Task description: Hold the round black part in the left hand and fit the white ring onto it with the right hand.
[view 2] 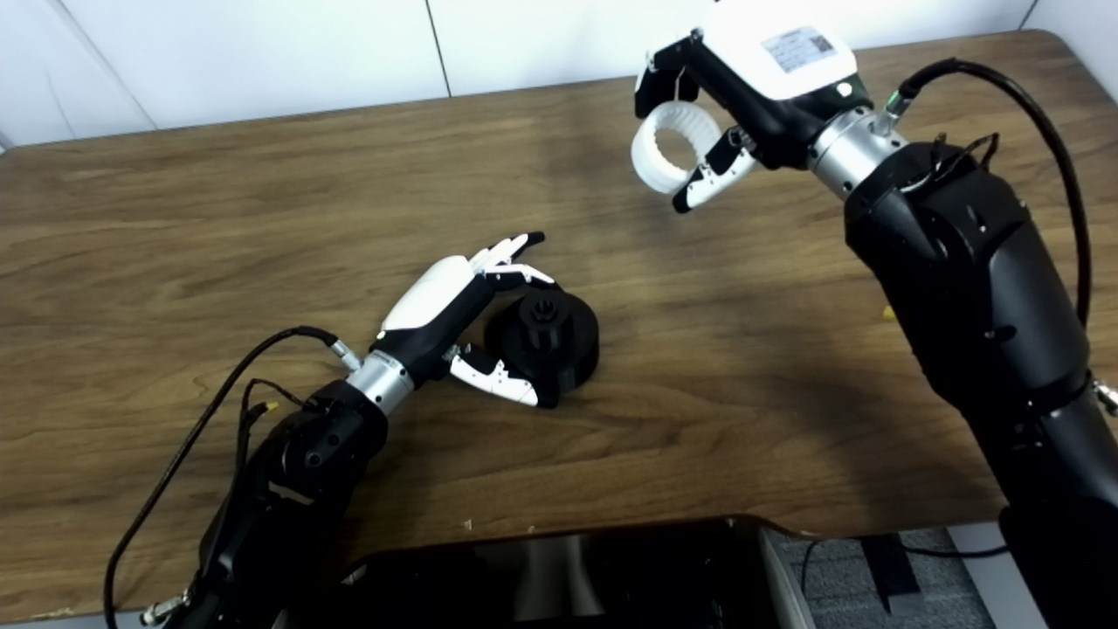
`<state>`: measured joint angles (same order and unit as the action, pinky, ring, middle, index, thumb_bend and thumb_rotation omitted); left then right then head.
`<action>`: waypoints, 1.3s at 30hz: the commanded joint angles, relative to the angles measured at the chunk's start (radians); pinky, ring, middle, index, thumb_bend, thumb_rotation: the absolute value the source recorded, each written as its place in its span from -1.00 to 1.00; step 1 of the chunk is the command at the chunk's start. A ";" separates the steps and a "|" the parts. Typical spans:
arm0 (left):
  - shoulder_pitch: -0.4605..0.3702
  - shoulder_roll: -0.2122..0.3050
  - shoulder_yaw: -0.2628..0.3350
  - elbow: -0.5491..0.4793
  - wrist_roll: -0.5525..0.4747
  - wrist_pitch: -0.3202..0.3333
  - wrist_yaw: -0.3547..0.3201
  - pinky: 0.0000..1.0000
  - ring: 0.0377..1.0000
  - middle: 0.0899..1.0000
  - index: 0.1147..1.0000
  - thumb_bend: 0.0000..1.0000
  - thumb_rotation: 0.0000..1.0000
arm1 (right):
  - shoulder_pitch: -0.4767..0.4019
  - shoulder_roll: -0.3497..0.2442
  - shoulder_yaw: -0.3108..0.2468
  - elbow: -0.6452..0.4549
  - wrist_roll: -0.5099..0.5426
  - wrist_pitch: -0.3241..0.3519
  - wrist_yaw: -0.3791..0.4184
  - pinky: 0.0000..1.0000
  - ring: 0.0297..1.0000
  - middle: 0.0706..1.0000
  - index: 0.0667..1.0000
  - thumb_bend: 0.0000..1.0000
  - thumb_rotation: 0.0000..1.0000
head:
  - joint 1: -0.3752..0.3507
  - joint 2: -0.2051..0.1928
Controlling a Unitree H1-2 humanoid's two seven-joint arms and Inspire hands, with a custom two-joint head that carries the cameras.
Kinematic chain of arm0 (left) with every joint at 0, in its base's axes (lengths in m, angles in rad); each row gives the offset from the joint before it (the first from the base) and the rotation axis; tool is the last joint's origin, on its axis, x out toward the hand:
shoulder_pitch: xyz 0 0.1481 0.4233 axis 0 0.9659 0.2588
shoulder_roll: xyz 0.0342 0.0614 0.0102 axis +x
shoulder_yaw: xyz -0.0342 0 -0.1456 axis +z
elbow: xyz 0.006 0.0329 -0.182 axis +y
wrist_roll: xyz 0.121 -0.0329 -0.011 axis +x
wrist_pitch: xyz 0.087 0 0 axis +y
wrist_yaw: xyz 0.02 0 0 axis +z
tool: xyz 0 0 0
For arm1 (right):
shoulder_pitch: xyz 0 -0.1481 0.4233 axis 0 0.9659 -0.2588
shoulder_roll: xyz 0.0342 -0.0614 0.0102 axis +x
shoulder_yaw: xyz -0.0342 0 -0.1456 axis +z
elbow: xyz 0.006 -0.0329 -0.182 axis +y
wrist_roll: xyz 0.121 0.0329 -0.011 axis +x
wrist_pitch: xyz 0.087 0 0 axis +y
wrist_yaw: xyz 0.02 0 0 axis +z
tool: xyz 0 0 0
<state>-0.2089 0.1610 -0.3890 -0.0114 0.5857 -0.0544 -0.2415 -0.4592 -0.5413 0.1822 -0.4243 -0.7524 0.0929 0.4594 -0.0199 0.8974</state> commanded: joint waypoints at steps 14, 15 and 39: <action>-0.032 -0.002 0.001 0.021 0.008 -0.004 0.020 0.99 1.00 1.00 0.19 1.00 -0.35 | -0.017 0.066 0.014 -0.150 -0.018 0.012 0.100 0.97 0.08 -0.10 -0.08 0.06 -0.99 | -0.004 0.008; -0.032 -0.003 0.001 0.021 0.008 -0.003 0.021 0.99 1.00 1.00 0.19 1.00 -0.35 | -0.016 0.069 0.015 -0.156 -0.020 0.011 0.107 0.96 0.07 -0.10 -0.08 0.05 -0.99 | -0.004 0.008; -0.045 -0.012 -0.003 0.027 0.004 0.000 0.029 1.00 1.00 1.00 0.19 1.00 -0.35 | 0.034 0.156 0.091 -0.191 -0.041 -0.054 0.156 0.94 0.01 -0.09 -0.09 0.05 -0.98 | -0.002 0.008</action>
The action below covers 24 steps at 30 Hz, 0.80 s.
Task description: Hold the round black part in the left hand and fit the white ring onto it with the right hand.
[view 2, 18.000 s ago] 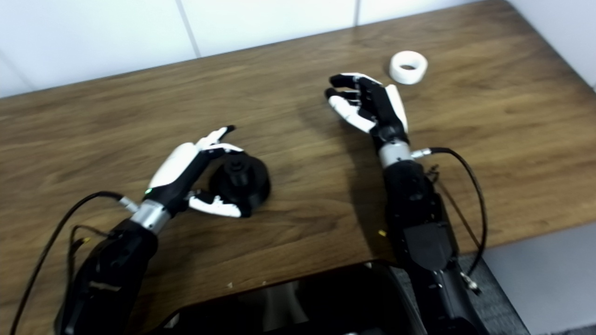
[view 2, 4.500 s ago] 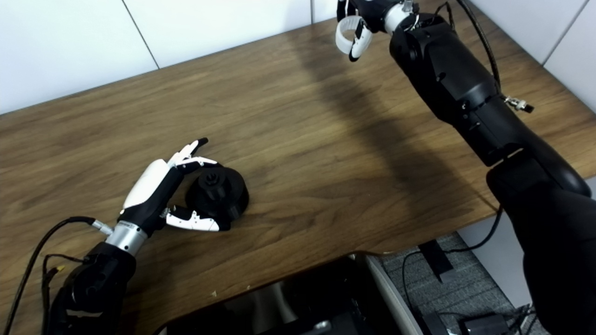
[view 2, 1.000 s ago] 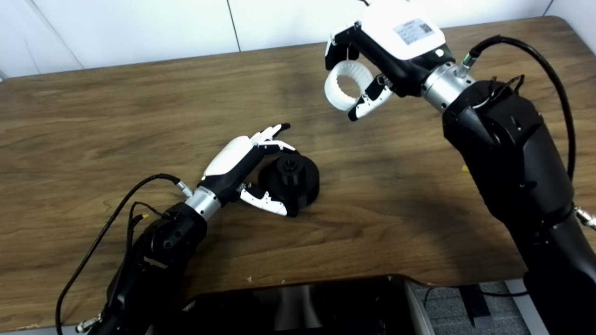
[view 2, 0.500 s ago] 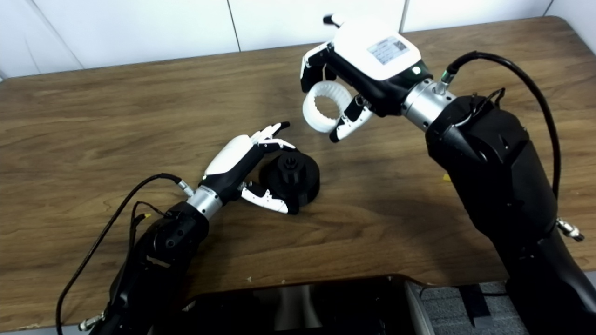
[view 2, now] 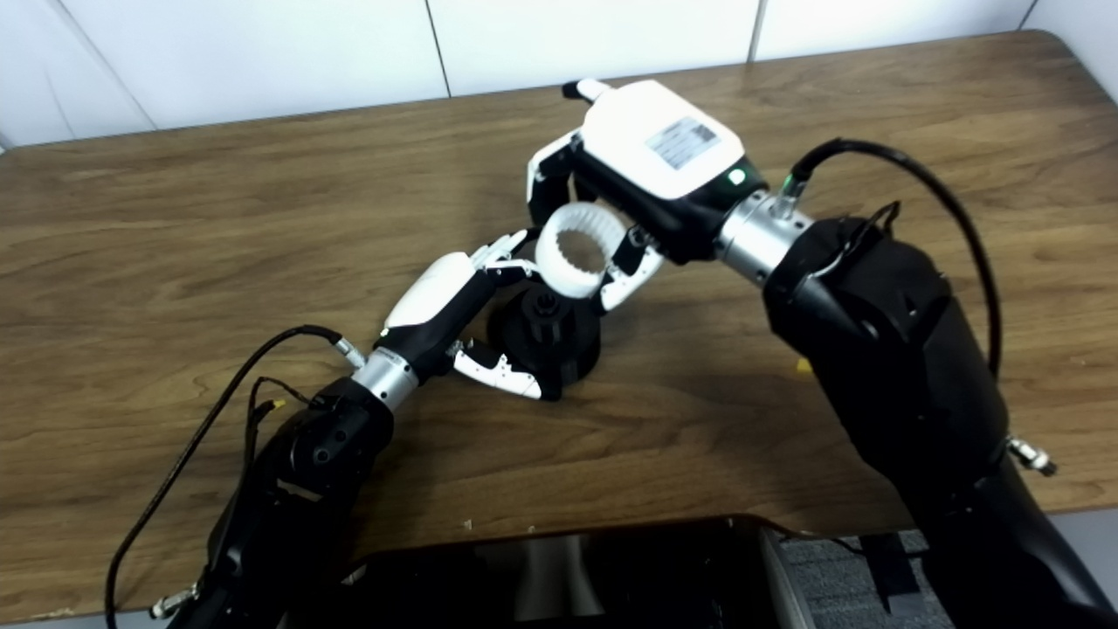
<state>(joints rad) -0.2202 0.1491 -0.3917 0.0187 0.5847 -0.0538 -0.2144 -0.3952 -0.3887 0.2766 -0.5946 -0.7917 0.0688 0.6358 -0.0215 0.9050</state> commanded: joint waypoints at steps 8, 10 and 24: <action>-0.035 0.000 0.000 -0.005 -0.001 -0.004 0.001 1.00 1.00 1.00 0.19 1.00 -0.39 | -0.004 0.032 0.027 0.010 -0.031 -0.057 -0.022 0.89 -0.04 -0.09 -0.09 0.05 -0.98 | 0.001 0.002; -0.034 0.000 -0.001 -0.009 -0.002 -0.005 0.000 1.00 1.00 1.00 0.20 1.00 -0.38 | 0.002 0.035 0.031 0.022 -0.035 -0.063 -0.027 0.86 -0.05 -0.10 -0.09 0.05 -0.98 | 0.003 0.003; -0.027 -0.001 -0.005 -0.021 0.004 -0.005 0.004 1.00 1.00 1.00 0.21 1.00 -0.36 | 0.025 0.049 0.034 0.085 -0.053 -0.094 -0.068 0.85 -0.07 -0.10 -0.09 0.06 -0.99 | 0.008 0.010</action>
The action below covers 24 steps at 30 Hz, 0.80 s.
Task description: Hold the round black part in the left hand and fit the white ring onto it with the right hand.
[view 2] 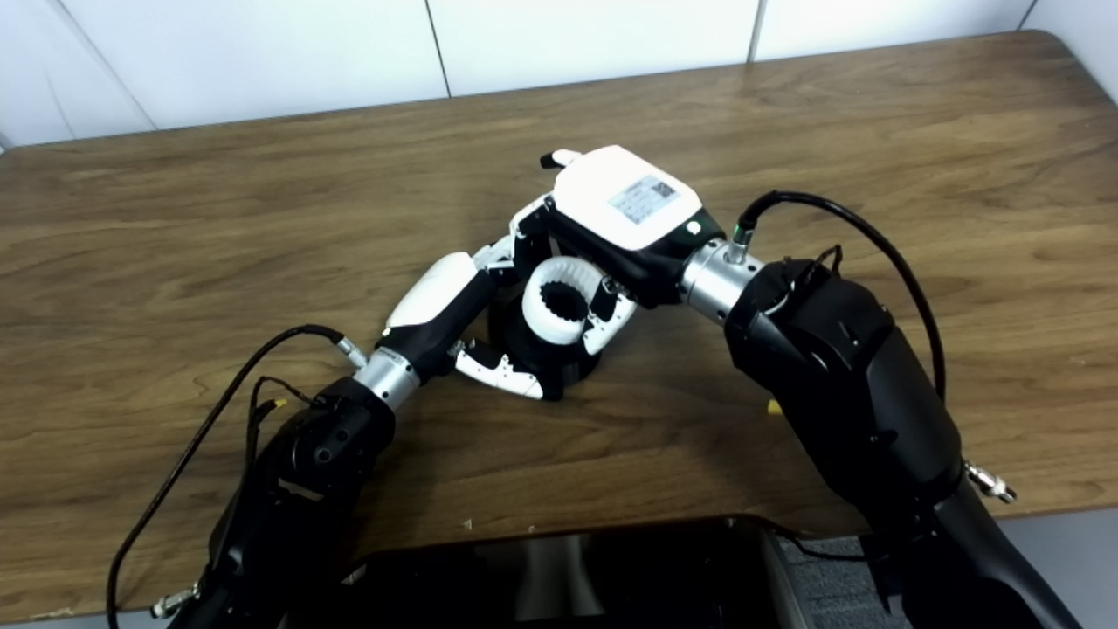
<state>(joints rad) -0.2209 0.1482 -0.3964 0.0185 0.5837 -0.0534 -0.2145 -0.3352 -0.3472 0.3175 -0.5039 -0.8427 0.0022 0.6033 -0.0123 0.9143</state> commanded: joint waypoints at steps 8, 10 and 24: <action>-0.023 0.001 0.000 -0.025 0.003 -0.008 0.005 1.00 1.00 1.00 0.20 1.00 -0.36 | -0.036 0.012 -0.003 0.021 -0.017 -0.041 -0.045 0.87 -0.07 -0.10 -0.09 0.06 -0.99 | 0.000 0.003; -0.024 0.000 0.000 -0.023 0.003 -0.010 0.007 1.00 1.00 1.00 0.20 1.00 -0.35 | -0.036 0.015 -0.002 0.026 -0.017 -0.040 -0.044 0.87 -0.07 -0.10 -0.09 0.06 -0.99 | 0.000 0.003; -0.026 -0.001 -0.007 -0.028 0.013 0.006 -0.003 0.98 1.00 1.00 0.24 1.00 -0.30 | -0.063 0.056 0.023 0.068 -0.047 -0.036 -0.043 0.88 -0.05 -0.11 -0.08 0.06 -0.98 | 0.024 0.009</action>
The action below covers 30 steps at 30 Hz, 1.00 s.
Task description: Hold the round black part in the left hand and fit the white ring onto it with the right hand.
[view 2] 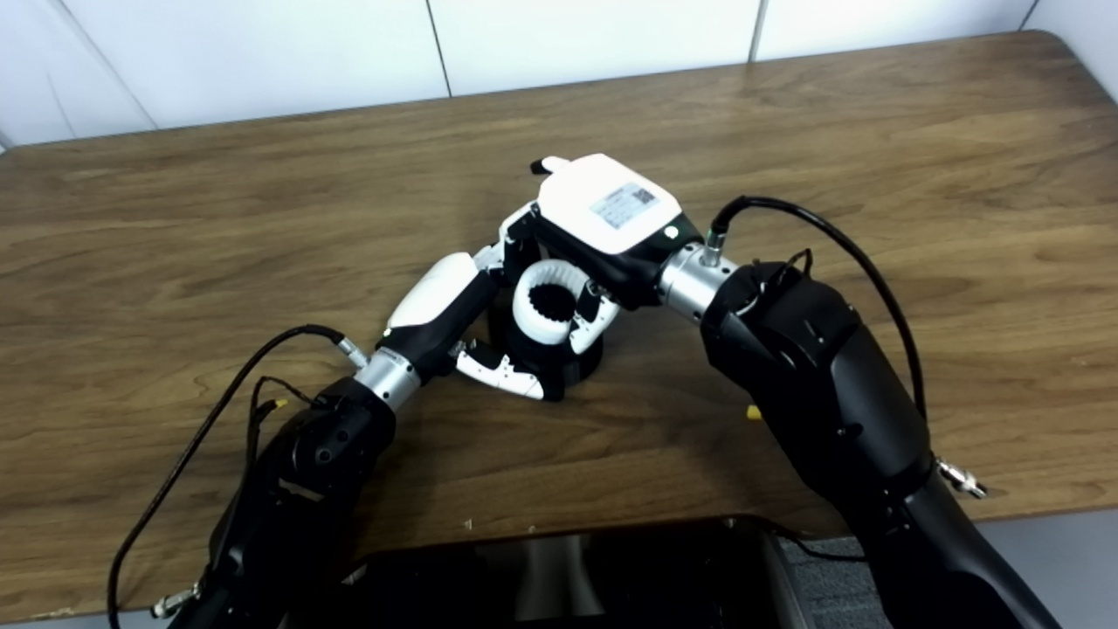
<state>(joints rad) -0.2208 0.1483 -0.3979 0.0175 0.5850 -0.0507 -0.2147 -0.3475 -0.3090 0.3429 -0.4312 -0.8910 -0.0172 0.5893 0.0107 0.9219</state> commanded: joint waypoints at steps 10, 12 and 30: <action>-0.030 0.000 -0.011 -0.035 0.007 0.018 -0.012 1.00 1.00 1.00 0.50 1.00 -0.31 | -0.079 0.044 0.020 0.023 -0.021 -0.022 -0.028 0.88 -0.04 -0.10 -0.08 0.05 -0.98 | 0.002 0.002; -0.031 0.002 -0.014 -0.035 0.011 0.018 -0.012 1.00 1.00 1.00 0.57 1.00 -0.28 | -0.084 0.044 0.024 0.028 -0.022 -0.023 -0.027 0.90 -0.05 -0.10 -0.08 0.05 -0.98 | 0.002 0.002; -0.037 0.004 -0.012 -0.028 0.002 0.013 -0.002 1.00 1.00 1.00 0.18 1.00 -0.28 | -0.123 -0.002 0.054 -0.025 -0.058 0.035 0.206 0.79 0.58 0.70 0.58 1.00 -0.11 | -0.001 0.003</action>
<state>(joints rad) -0.2254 0.1502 -0.4080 0.0139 0.5851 -0.0208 -0.2156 -0.4331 -0.3054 0.4012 -0.4223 -0.9527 0.0180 0.7790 0.0092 0.9250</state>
